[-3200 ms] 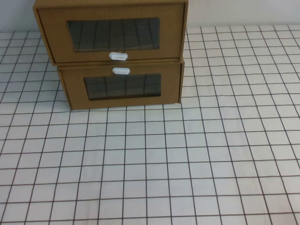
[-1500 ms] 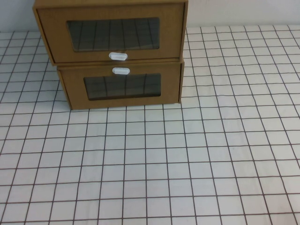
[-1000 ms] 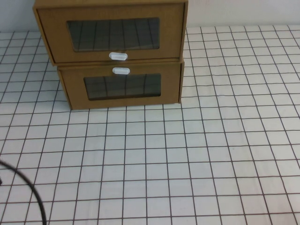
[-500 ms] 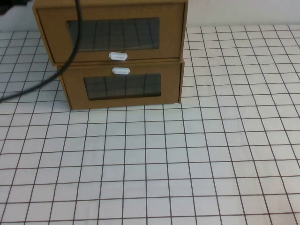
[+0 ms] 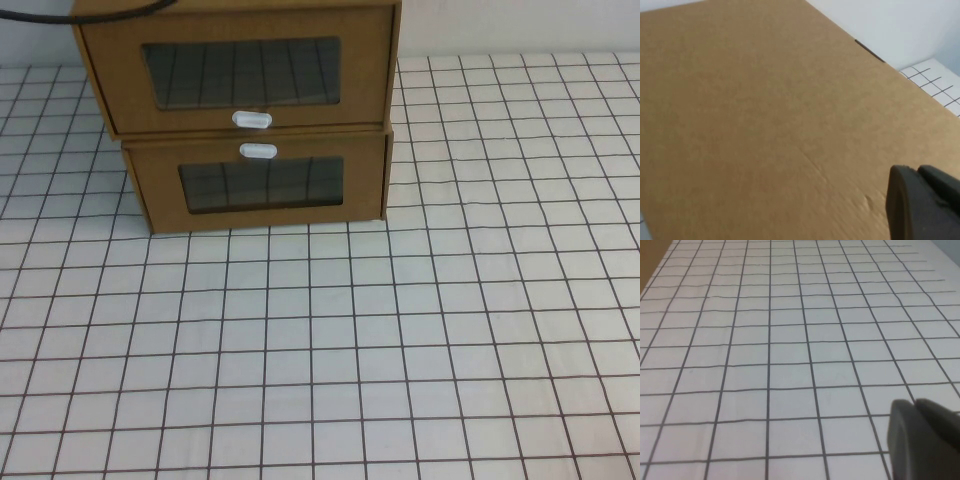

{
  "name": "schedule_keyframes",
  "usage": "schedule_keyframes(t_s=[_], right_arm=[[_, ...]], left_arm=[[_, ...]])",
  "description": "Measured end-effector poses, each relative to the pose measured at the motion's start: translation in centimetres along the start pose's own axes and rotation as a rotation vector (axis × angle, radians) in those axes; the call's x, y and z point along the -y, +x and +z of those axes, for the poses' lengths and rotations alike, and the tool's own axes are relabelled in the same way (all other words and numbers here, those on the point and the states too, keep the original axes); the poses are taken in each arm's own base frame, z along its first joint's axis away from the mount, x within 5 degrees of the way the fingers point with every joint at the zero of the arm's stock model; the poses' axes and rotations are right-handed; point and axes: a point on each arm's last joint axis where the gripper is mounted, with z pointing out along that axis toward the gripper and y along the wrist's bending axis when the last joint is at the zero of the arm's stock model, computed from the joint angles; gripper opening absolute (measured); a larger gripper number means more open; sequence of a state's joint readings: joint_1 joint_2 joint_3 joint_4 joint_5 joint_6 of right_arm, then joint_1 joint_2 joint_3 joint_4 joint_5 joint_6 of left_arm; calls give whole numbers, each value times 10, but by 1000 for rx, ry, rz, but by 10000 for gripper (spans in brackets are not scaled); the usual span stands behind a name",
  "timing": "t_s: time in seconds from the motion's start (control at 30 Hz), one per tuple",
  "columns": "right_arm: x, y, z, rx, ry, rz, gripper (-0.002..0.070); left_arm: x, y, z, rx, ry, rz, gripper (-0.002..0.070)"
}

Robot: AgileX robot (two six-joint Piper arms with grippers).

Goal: Open the shoe box
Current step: 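Pull the top drawer of the cardboard box fully open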

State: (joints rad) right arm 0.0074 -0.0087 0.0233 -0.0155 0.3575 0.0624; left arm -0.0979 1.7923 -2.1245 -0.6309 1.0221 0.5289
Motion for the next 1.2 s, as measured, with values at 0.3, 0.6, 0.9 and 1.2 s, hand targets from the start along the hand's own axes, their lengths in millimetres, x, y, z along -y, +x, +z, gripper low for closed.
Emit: schedule_keyframes(t_s=[0.3, 0.6, 0.9, 1.2], right_arm=[[0, 0, 0, 0, 2, -5, -13], [-1, -5, 0, 52, -11, 21, -14], [-6, -22, -3, 222, -121, 437, -13], [-11, -31, -8, 210, -207, 698, -13]], left_arm=[[-8, 12, 61, -50, 54, 19, -4], [-18, 32, 101, -87, 50, 14, -4], [-21, 31, 107, -76, 43, 20, -4], [-21, 31, 106, -80, 48, 17, -4]])
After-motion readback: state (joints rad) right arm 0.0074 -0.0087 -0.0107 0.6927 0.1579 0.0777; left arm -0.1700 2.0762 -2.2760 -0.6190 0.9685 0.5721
